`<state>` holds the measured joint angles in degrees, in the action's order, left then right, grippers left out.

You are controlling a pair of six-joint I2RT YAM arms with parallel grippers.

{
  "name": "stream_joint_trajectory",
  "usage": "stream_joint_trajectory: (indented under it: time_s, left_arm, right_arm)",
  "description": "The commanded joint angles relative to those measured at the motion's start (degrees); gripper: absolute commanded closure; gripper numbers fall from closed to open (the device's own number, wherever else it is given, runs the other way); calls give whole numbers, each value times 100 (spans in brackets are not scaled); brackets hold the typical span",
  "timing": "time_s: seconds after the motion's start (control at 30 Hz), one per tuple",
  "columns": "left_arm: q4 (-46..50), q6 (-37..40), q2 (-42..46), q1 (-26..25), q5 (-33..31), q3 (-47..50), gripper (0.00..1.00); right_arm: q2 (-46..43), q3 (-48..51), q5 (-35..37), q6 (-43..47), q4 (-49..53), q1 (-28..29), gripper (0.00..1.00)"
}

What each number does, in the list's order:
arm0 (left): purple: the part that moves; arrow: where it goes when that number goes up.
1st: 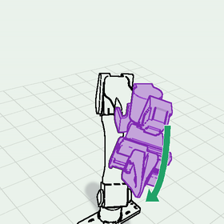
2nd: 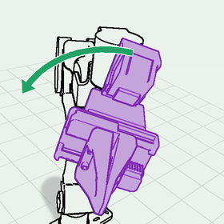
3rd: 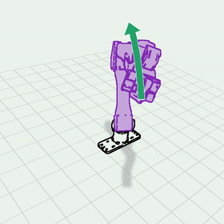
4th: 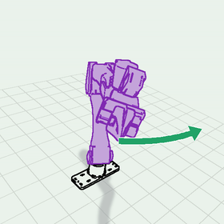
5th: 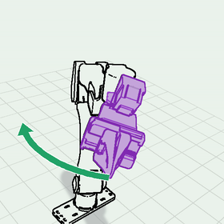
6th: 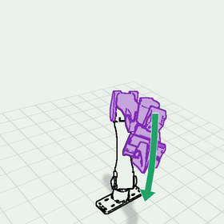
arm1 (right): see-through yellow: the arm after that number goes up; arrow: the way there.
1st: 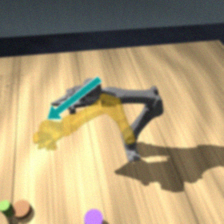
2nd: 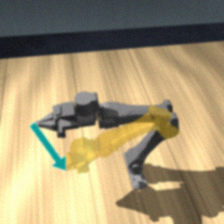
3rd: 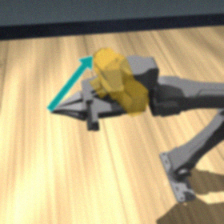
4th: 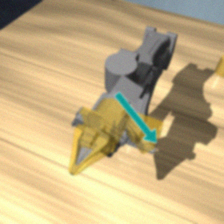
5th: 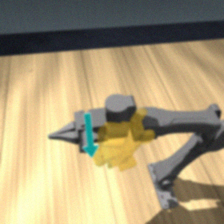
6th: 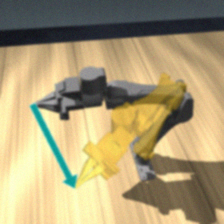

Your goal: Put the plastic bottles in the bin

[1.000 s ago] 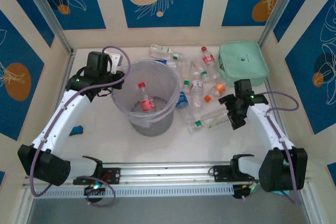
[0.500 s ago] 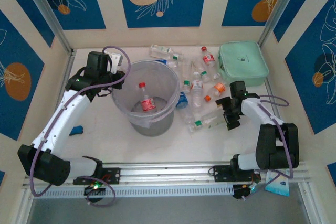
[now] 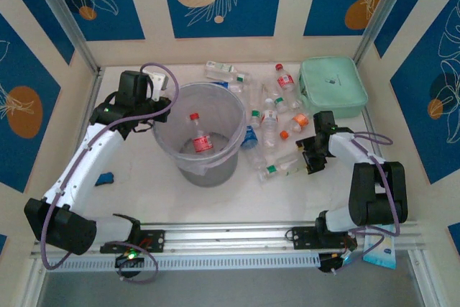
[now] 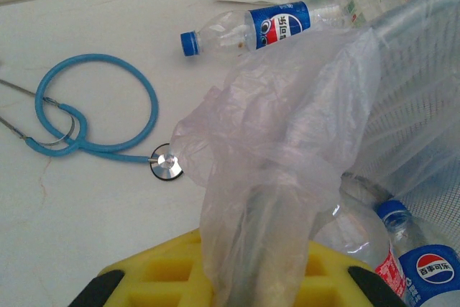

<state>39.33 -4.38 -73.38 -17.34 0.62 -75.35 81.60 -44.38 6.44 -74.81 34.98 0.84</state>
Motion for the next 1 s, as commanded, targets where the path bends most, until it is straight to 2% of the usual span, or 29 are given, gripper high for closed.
stream_joint_trajectory:
  time_s: [0.0, 0.23, 0.47, 0.6, 0.7, 0.73, 0.77, 0.9, 0.97]
  left_arm:
    - [-43, 156, 71, 43, -16, 140, 100]
    - [-45, 157, 96, 40, -9, 144, 100]
    - [-22, 157, 106, 45, 26, 147, 100]
    - [-19, 191, 130, 47, -118, 176, 100]
    - [11, 229, 121, 44, -133, 196, 100]
    - [0, 227, 110, 47, -128, 195, 100]
    - [11, 223, 113, 49, -117, 195, 100]
    - [-17, 219, 116, 56, -71, 214, 100]
    - [-31, 202, 108, 61, -75, 219, 100]
  right_arm:
    - [-73, -81, -26, 46, 291, -14, 31]
    - [-346, -316, 248, 138, 745, 92, 39]
    - [-1139, -820, 724, 479, 1305, 65, 53]
    - [-1772, -1018, 972, 820, 1327, -6, 74]
    - [-2175, -1143, 911, 1399, 906, -23, 92]
    - [-2273, -1206, 828, 1654, 784, -15, 93]
    - [-2373, -1301, 790, 1867, 702, 8, 99]
    - [-2825, -1660, 591, 2803, 252, 138, 100]
    - [-3022, -1841, 27, 3339, -154, 162, 100]
